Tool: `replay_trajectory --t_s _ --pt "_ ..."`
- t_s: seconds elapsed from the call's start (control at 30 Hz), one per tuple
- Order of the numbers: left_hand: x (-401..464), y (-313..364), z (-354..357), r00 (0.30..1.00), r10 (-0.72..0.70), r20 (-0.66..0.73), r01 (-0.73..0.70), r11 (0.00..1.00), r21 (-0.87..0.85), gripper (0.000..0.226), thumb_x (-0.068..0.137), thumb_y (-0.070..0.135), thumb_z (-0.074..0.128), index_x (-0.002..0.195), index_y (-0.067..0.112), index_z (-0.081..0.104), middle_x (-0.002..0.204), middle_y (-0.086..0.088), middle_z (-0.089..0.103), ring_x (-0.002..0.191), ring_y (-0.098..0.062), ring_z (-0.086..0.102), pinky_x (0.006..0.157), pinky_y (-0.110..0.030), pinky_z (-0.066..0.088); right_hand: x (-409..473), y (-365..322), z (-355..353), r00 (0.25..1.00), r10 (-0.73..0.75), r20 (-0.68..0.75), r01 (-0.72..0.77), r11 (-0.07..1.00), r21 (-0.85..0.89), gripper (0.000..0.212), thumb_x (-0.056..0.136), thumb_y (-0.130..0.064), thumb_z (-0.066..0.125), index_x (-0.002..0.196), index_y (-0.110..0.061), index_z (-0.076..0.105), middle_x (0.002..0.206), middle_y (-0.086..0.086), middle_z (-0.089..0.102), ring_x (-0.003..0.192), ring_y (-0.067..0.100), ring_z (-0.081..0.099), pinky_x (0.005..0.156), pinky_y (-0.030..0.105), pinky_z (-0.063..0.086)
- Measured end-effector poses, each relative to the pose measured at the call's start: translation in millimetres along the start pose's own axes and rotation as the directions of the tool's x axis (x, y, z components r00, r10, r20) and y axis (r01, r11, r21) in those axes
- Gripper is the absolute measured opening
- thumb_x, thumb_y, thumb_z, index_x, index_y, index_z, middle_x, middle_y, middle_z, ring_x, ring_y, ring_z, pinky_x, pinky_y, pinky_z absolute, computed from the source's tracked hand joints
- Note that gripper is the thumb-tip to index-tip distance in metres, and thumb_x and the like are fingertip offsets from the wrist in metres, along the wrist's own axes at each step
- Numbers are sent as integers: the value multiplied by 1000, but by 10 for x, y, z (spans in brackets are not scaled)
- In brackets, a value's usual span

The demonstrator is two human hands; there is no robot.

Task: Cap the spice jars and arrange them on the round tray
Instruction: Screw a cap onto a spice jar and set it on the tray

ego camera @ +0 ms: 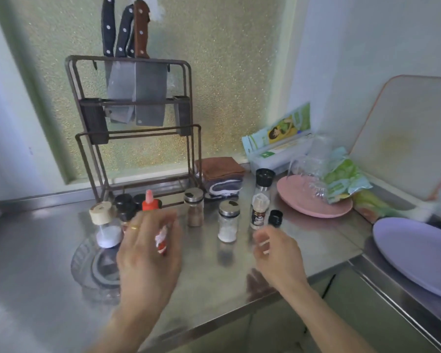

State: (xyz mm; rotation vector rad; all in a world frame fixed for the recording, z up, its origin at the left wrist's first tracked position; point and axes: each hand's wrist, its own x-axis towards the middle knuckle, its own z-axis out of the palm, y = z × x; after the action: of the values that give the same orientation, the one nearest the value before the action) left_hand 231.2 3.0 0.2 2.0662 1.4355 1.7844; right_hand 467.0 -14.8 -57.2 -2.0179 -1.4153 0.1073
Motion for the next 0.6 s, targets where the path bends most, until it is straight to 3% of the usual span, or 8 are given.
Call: replay_trajectory --t_s 0.03,0.1,0.17,0.23,0.37,0.47,0.53,0.6 --pt "-75 132 191 992 63 107 -56 996 -64 18 89 10 74 104 19 72 96 6 71 87 -13 68 76 -29 52 94 103 -44 999 47 -26 -48 999 -10 17 90 -18 67 104 -27 65 105 -7 71 92 19 70 83 40 58" --pt "-209 357 633 937 48 345 -7 993 -121 30 91 16 72 120 21 68 111 6 74 98 -10 70 88 -29 56 320 298 -100 991 113 -69 -115 993 -29 25 91 -17 66 114 -23 63 116 -2 69 103 24 68 88 40 55" --pt "-325 466 1143 825 -67 561 125 990 -66 38 96 24 64 134 17 58 125 -2 71 113 -20 69 98 -36 54 558 451 -124 990 120 -69 -125 990 -68 34 91 -14 64 125 -18 60 127 6 65 115 31 62 94 41 50" --pt "-399 550 1595 707 -151 691 197 980 12 37 100 25 55 134 9 52 126 -12 67 117 -31 64 98 -42 50 782 557 -113 996 86 6 -84 985 -148 43 92 -11 61 134 -14 56 136 12 61 127 34 55 104 40 41" --pt "-435 584 2192 672 -288 683 295 949 111 57 96 14 52 146 -4 30 134 -21 59 124 -37 59 98 -43 47 1149 775 3 977 5 211 55 960 -275 64 88 -12 55 150 -22 43 148 11 53 139 31 44 117 40 30" --pt "-435 536 2476 730 -345 590 344 931 119 62 96 11 53 146 -8 23 140 -26 53 129 -40 54 106 -45 46 1247 852 50 948 -12 319 111 949 -296 57 88 -21 52 145 -29 47 134 11 58 129 34 50 108 39 34" --pt "-418 509 2599 762 -371 530 382 919 93 57 97 13 54 143 -7 29 138 -28 55 130 -42 53 106 -47 45 1248 892 41 963 -20 270 83 971 -224 46 87 -20 56 133 -28 59 121 11 62 117 35 57 99 38 39" --pt "-360 520 2623 769 -373 520 401 914 62 50 98 13 55 140 -3 35 132 -25 59 125 -41 57 101 -45 47 1226 927 -36 992 2 123 15 990 -137 36 82 -15 67 117 -22 67 114 10 66 108 33 63 91 37 47"
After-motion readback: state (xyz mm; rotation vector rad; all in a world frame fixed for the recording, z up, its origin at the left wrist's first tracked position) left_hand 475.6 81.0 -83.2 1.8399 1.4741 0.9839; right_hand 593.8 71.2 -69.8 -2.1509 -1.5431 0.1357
